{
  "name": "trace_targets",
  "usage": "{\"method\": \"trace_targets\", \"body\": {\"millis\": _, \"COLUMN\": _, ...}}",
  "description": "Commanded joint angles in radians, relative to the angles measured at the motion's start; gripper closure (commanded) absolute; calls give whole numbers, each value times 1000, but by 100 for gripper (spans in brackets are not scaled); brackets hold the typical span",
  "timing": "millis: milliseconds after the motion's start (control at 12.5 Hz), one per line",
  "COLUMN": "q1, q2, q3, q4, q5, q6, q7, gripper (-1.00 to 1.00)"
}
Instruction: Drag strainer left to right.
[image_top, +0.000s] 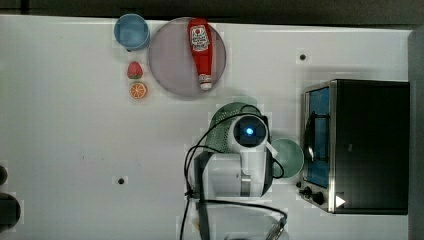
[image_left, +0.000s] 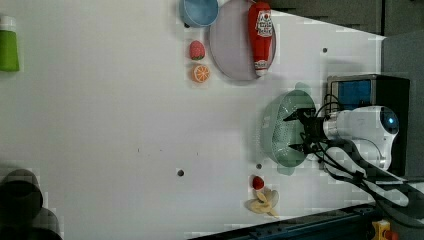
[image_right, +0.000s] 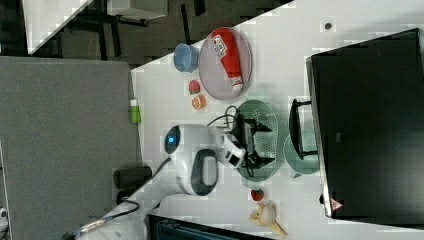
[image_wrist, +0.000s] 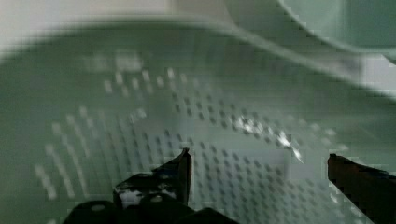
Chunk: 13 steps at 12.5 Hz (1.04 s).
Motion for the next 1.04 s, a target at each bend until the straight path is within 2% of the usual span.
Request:
{"method": "trace_targets", "body": {"millis": 80, "q1": 25, "q2": -206, "q3": 42, "q4": 79, "q5": 13, "q6": -191, "q7": -140, "gripper": -100}}
{"method": "trace_targets", "body": {"millis": 320, "q1": 25, "q2": -345, "q3": 81, "q4": 183, "q5": 35, "q6": -474, "q7": -219, "gripper": -100}}
{"method": "trace_targets", "body": {"millis": 720, "q1": 24, "q2": -565, "q3": 59, "q4": 313, "q5": 217, "q6": -783, "q7": -500, "gripper": -100}}
{"method": "trace_targets", "body": {"millis": 1040, "q1": 25, "q2": -653, "q3": 56, "q4": 380, "q5": 211, "q6": -951, "q7": -621, "gripper": -100}}
